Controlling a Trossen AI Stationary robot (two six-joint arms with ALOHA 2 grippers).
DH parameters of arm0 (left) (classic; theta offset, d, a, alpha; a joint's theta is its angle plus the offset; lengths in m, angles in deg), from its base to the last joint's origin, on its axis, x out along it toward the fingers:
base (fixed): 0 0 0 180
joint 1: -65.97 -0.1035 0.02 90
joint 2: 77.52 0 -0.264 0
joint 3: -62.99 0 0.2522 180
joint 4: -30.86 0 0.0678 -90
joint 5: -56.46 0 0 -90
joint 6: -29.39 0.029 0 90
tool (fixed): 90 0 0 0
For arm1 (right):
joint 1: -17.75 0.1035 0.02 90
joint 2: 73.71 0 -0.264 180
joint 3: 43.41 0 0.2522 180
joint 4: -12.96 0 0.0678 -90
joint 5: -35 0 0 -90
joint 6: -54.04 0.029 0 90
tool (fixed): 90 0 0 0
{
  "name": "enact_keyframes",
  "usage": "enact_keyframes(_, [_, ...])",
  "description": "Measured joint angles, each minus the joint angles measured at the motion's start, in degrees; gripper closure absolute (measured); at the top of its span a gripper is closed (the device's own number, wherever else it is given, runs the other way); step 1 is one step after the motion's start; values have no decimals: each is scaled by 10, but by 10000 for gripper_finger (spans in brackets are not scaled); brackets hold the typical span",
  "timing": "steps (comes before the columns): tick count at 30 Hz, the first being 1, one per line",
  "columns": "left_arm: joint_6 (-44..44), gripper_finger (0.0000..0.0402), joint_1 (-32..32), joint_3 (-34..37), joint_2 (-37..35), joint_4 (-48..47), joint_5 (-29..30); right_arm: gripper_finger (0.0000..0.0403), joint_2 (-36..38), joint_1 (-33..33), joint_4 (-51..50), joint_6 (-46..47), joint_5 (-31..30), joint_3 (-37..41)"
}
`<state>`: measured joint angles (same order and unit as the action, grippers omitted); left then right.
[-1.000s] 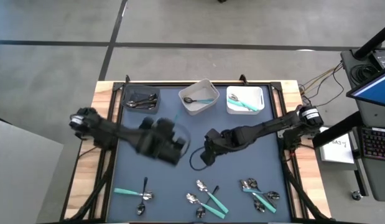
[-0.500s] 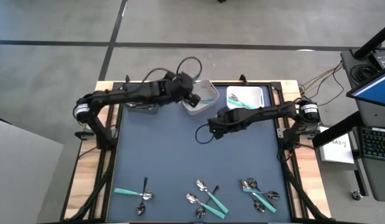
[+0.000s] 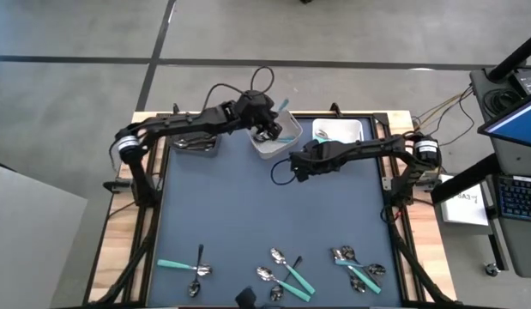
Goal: Sort silverware by color (type)
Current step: Put the blue spoon into the gray bin, then put the black spoon into the black bin
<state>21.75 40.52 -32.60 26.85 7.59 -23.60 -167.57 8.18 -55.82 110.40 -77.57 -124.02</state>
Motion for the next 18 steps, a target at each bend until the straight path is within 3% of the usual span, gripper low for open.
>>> enact_keyframes(5, [-2,363,-8,-34,38,2,-2,323,0,-2,1,5,5,11])
enact_keyframes(12, [18,384,-10,-45,41,-16,-1,323,0,-1,0,24,5,16])
enact_keyframes(18, [55,399,-5,-42,5,-95,-67,323,0,-1,0,17,5,19])
